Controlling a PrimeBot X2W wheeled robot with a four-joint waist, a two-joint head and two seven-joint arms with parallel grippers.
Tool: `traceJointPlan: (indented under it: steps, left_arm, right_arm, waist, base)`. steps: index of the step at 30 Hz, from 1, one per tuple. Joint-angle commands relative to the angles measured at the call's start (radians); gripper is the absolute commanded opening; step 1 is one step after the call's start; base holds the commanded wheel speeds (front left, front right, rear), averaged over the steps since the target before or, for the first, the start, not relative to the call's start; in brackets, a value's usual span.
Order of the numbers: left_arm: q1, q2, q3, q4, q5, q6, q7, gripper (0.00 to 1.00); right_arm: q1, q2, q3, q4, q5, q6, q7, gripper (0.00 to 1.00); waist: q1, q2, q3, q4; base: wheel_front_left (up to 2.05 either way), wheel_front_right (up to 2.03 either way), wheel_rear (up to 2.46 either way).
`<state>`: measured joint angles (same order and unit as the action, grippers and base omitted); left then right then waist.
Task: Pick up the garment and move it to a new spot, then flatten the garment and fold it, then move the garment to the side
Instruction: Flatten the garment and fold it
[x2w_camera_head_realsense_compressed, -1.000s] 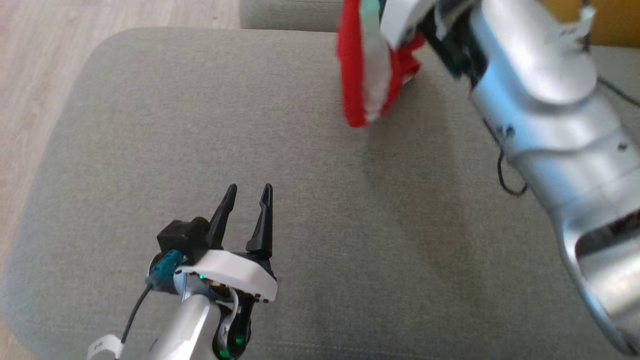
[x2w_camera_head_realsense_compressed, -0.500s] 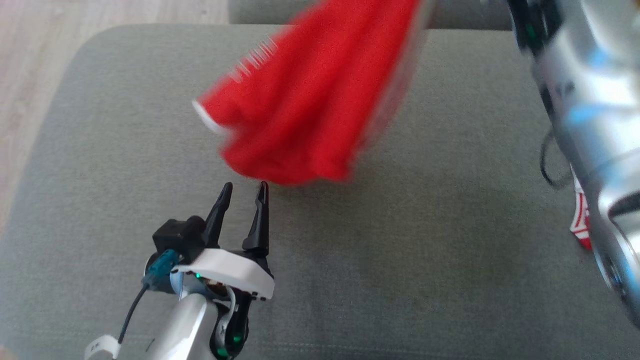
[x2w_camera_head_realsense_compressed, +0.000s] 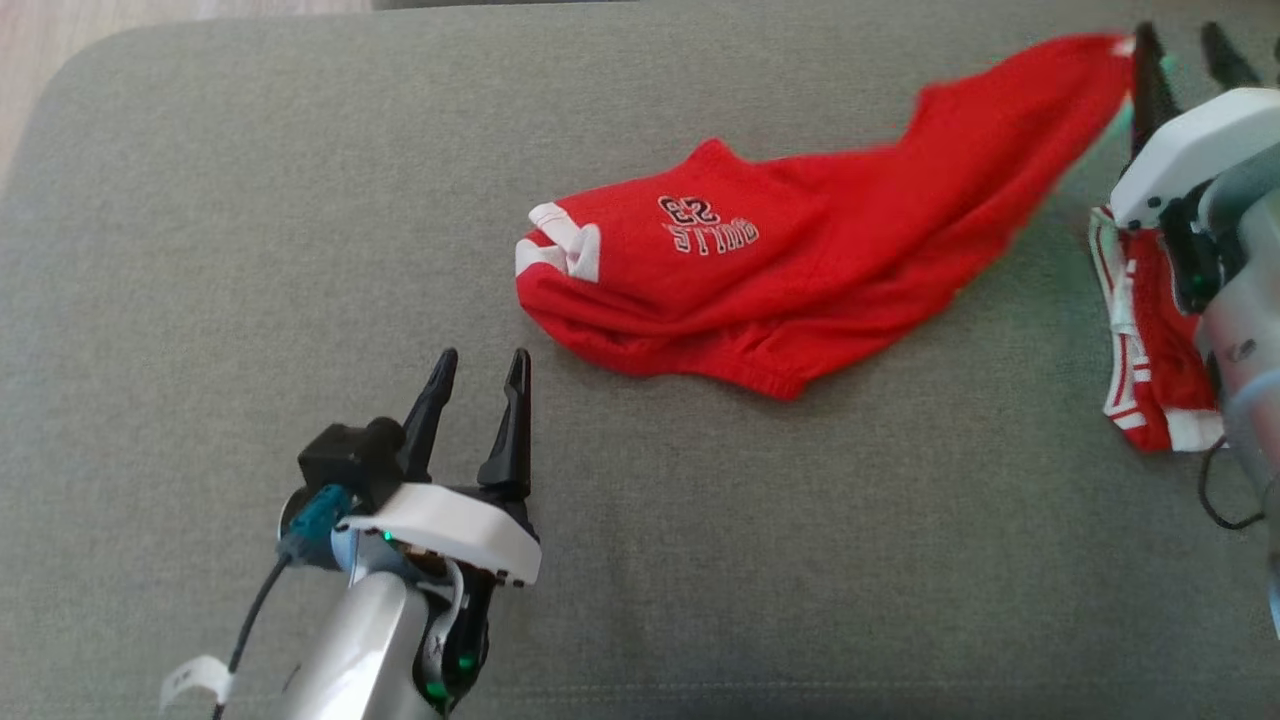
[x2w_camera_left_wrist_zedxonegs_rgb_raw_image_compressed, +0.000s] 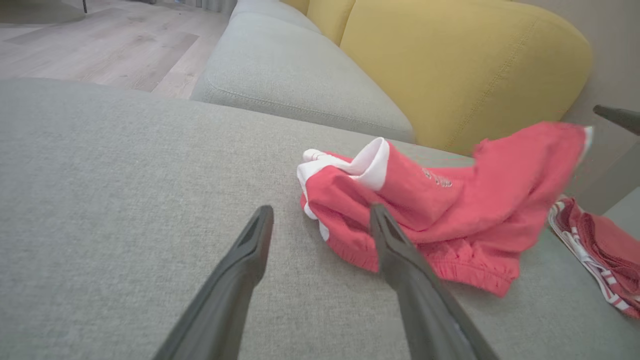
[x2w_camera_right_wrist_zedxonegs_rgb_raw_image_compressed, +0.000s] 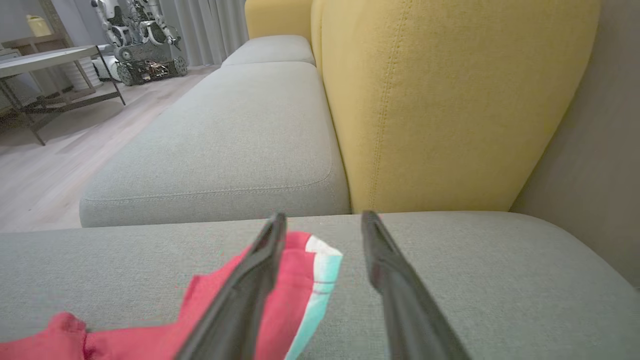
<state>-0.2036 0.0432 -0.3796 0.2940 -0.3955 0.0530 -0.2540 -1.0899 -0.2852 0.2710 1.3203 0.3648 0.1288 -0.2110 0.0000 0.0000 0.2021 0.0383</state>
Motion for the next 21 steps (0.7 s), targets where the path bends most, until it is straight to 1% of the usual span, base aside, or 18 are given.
traceJointPlan:
  steps: [1, 5, 7, 10, 12, 14, 15, 16, 21]
  left_arm:
    - [-0.043, 0.007, 0.029, -0.029, 0.008, -0.002, -0.008, 1.0]
    - [-0.04, 0.007, 0.035, -0.023, 0.01, -0.003, -0.008, 1.0]
    - [-0.037, 0.007, 0.037, -0.021, 0.011, -0.003, -0.008, 1.0]
    - [-0.026, 0.007, 0.036, -0.02, 0.008, -0.003, -0.008, 1.0]
    - [-0.019, 0.007, 0.034, -0.022, 0.005, -0.001, -0.008, 1.0]
    - [-0.012, 0.007, 0.033, -0.025, 0.004, 0.001, -0.008, 1.0]
    - [-0.006, 0.007, 0.032, -0.026, 0.004, 0.002, -0.008, 1.0]
    - [-0.003, 0.007, 0.032, -0.026, 0.004, 0.003, -0.008, 1.0]
    - [0.005, 0.007, 0.03, -0.026, 0.003, 0.003, -0.008, 1.0]
  right_arm:
    - [0.008, 0.004, 0.0, -0.03, -0.012, 0.002, -0.005, 1.0]
    - [0.021, 0.03, -0.001, -0.03, -0.059, 0.002, -0.02, 1.0]
    - [0.03, 0.057, 0.008, -0.047, -0.068, 0.002, -0.031, 1.0]
    - [0.076, 0.107, 0.045, -0.123, -0.053, 0.002, -0.043, 1.0]
    - [0.121, 0.121, 0.09, -0.194, -0.039, 0.002, -0.046, 1.0]
    - [0.172, 0.124, 0.129, -0.268, -0.009, 0.002, -0.047, 1.0]
    - [0.216, 0.113, 0.168, -0.337, 0.016, 0.002, -0.047, 1.0]
    - [0.235, 0.107, 0.192, -0.372, 0.024, 0.002, -0.042, 1.0]
    - [0.302, 0.078, 0.301, -0.547, 0.075, 0.002, 0.029, 1.0]
  waist:
    - [0.0, 0.0, -0.003, -0.005]
    - [0.0, 0.0, -0.02, -0.019]
    - [0.0, 0.0, -0.031, -0.024]
    - [0.0, 0.0, -0.052, -0.024]
    - [0.0, 0.0, -0.061, -0.02]
    - [0.0, 0.0, -0.069, -0.013]
    - [0.0, 0.0, -0.074, -0.002]
    - [0.0, 0.0, -0.076, 0.004]
    - [0.0, 0.0, -0.078, 0.041]
  base:
    - [0.0, 0.0, 0.0]
    - [0.0, 0.0, 0.0]
    - [0.0, 0.0, 0.0]
    - [0.0, 0.0, 0.0]
    - [0.0, 0.0, 0.0]
    - [0.0, 0.0, 0.0]
    - [0.0, 0.0, 0.0]
    - [0.0, 0.0, 0.0]
    - [0.0, 0.0, 0.0]
